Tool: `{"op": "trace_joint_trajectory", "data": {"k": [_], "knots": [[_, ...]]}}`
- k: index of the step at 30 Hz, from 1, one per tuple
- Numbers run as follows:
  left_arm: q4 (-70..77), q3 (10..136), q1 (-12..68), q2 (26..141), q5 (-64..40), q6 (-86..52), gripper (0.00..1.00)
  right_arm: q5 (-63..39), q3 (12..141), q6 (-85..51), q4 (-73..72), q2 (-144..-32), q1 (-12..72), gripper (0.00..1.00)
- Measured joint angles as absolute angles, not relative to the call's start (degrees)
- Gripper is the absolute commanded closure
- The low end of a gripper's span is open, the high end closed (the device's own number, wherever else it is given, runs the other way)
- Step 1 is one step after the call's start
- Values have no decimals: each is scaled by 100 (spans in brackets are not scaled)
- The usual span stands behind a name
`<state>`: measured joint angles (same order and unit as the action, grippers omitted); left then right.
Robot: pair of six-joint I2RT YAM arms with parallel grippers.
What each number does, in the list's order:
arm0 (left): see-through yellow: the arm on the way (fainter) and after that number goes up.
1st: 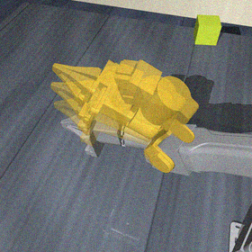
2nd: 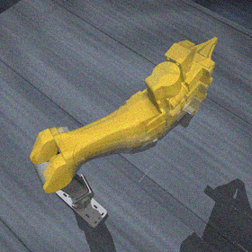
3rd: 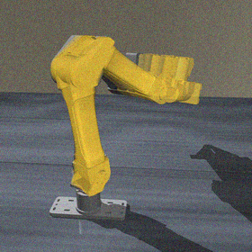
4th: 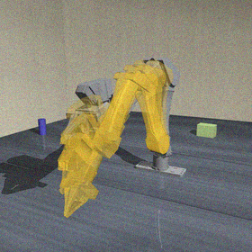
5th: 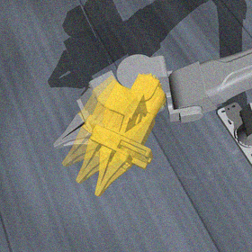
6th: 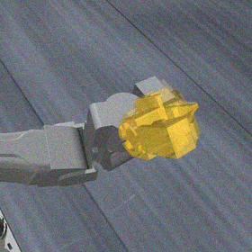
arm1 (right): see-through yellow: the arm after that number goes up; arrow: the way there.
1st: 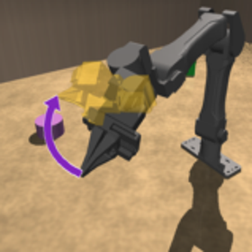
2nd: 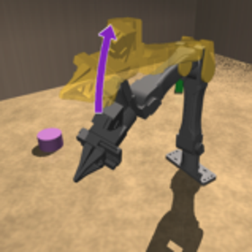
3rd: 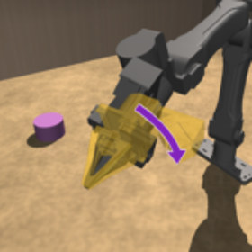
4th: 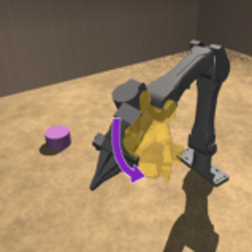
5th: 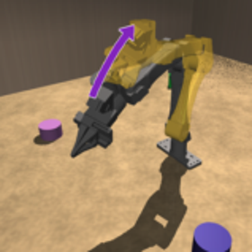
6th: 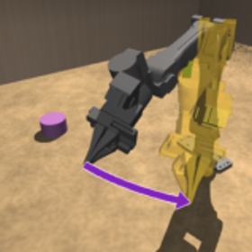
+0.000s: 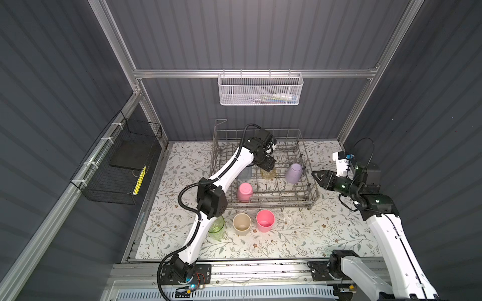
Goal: Load cups into a dish rack
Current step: Place the cup upside down at the dish rack.
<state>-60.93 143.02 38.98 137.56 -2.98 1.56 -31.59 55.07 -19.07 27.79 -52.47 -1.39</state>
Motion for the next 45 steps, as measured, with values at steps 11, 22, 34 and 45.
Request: {"op": "trace_joint_trajectory", "data": {"k": [11,22,34,45], "knots": [[-5402,14320,3896,13826,-340,152,10,-3258,5505,-1933,2746,-5295,-139,62],[-4910,13970,3898,13520,-202,134,6,-3385,5496,-1942,2746,-5181,-110,62],[-3653,12064,3898,10746,239,5,6,-1848,5734,-1179,3404,-4762,2703,63],[-3098,10484,3898,9598,840,-325,5,-344,5548,-908,4016,-5258,5489,63]]}}
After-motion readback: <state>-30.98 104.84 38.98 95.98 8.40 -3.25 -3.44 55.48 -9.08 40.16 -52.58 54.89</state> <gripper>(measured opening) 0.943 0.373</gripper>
